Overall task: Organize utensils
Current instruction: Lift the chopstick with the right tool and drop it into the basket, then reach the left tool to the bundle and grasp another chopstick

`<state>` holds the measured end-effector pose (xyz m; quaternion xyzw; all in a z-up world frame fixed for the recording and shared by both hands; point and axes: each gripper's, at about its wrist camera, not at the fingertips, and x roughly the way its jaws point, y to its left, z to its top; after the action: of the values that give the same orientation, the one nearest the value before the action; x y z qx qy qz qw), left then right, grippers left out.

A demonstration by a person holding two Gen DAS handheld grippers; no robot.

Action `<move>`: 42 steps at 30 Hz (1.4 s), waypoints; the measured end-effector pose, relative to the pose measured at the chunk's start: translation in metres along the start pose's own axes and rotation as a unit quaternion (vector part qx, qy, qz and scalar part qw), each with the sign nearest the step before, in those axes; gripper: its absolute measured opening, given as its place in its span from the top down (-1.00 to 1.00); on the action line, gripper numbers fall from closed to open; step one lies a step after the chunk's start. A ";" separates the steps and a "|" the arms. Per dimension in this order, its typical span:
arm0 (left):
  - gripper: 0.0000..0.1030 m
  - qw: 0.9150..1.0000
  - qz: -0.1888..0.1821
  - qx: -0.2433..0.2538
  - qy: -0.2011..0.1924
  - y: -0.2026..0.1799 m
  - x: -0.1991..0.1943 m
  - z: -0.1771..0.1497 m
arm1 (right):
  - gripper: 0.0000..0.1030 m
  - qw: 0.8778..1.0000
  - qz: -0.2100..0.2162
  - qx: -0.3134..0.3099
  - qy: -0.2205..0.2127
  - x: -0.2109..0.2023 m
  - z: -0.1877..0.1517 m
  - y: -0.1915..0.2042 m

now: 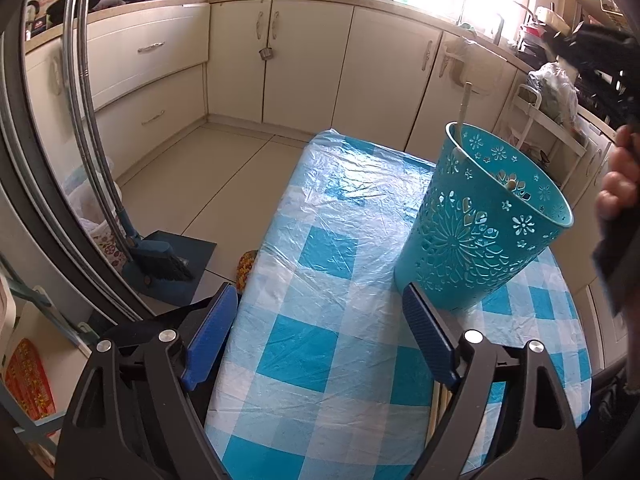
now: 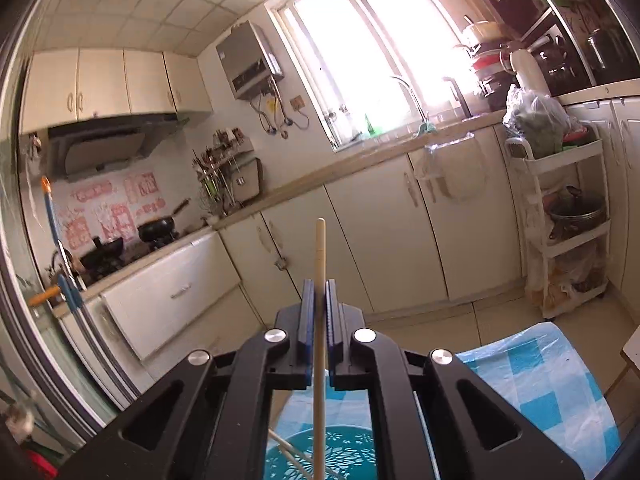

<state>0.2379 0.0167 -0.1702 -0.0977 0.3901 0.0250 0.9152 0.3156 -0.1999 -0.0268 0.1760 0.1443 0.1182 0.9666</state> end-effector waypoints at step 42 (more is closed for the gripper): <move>-0.68 0.999 0.011 0.043 -0.009 -0.015 -0.032 -0.025 | 0.57 0.959 -0.052 -0.014 0.280 -0.081 -0.190 -0.032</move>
<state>0.2001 -0.0022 -0.1613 -0.0537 0.3840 0.0187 0.9216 0.1849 -0.1935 -0.1893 0.1144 0.4160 0.1144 0.8949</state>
